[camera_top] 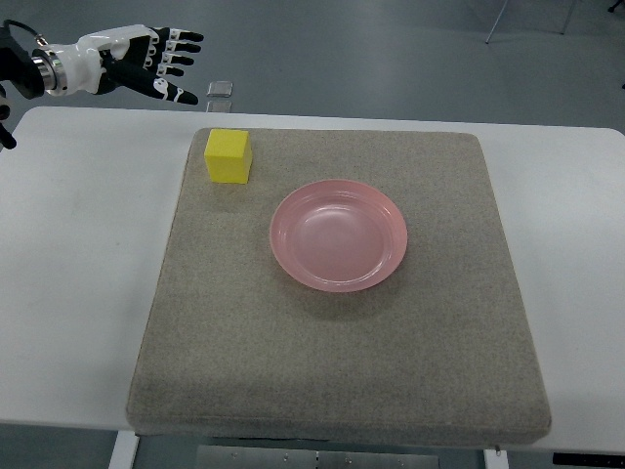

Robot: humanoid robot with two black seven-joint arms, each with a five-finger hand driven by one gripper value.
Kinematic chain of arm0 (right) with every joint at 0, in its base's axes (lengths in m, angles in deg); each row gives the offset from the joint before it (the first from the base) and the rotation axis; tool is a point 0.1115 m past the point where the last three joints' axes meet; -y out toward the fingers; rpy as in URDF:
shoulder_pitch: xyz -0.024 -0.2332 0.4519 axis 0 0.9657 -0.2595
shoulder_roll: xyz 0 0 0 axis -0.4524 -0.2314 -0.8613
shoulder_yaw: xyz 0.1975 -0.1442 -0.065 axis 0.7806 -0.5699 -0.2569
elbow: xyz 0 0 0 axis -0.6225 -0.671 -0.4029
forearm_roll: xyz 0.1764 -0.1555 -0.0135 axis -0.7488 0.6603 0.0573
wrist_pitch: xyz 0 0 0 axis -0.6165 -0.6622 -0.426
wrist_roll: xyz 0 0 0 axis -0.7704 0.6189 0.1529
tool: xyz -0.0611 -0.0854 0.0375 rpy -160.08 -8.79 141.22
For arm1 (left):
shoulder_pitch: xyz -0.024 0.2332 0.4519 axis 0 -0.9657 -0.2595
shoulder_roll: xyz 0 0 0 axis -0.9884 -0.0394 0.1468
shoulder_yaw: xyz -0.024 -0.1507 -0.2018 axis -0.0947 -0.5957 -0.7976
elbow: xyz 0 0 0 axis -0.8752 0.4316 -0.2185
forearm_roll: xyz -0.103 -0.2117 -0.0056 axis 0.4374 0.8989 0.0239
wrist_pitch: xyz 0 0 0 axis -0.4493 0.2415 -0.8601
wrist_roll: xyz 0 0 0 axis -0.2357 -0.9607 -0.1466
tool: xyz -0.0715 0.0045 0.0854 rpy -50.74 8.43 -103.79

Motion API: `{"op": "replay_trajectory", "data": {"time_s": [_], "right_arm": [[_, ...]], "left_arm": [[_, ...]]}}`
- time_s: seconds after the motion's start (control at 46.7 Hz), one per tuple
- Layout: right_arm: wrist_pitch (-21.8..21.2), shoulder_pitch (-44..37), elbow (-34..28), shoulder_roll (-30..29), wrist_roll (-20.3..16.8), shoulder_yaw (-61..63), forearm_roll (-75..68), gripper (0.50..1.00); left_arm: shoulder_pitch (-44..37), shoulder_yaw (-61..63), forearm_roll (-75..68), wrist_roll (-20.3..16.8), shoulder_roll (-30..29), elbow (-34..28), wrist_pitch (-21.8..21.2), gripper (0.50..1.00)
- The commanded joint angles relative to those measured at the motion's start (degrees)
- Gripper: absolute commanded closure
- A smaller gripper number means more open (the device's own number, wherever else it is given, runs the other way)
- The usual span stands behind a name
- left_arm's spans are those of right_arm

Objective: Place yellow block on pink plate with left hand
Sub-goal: 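Lower the left hand onto the yellow cube and close fingers around it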

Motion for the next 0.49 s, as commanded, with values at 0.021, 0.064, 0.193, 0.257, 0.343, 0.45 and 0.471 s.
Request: {"op": "replay_trajectory", "data": {"time_s": [0.021, 0.064, 0.193, 0.257, 0.343, 0.45, 0.471], "right_arm": [[0.0, 0.0, 0.0, 0.0, 0.0, 0.0, 0.0, 0.576], [0.0, 0.0, 0.0, 0.0, 0.0, 0.0, 0.0, 0.576], [0.0, 0.0, 0.0, 0.0, 0.0, 0.0, 0.0, 0.576], [0.0, 0.0, 0.0, 0.0, 0.0, 0.0, 0.0, 0.576], [0.0, 0.0, 0.0, 0.0, 0.0, 0.0, 0.0, 0.576], [0.0, 0.0, 0.0, 0.0, 0.0, 0.0, 0.0, 0.576], [0.0, 0.0, 0.0, 0.0, 0.0, 0.0, 0.0, 0.576]], "left_arm": [[0.5, 3.4, -9.3, -0.1, 0.0, 4.2, 0.0, 0.510], [0.7, 5.0, -12.2, -0.2, 0.0, 5.6, -2.0, 0.510], [0.9, 7.6, -16.6, -0.2, 0.2, 6.9, -7.4, 0.510], [1.1, 7.6, -17.8, -0.2, 0.4, 6.8, -9.3, 0.510], [1.4, 7.6, -21.3, -0.2, 0.9, 6.8, -11.4, 0.510], [1.3, 7.7, -26.8, -0.2, 2.7, 6.1, -13.8, 0.510], [1.2, 7.7, -27.6, -0.2, 3.0, 6.0, -14.2, 0.510]]}}
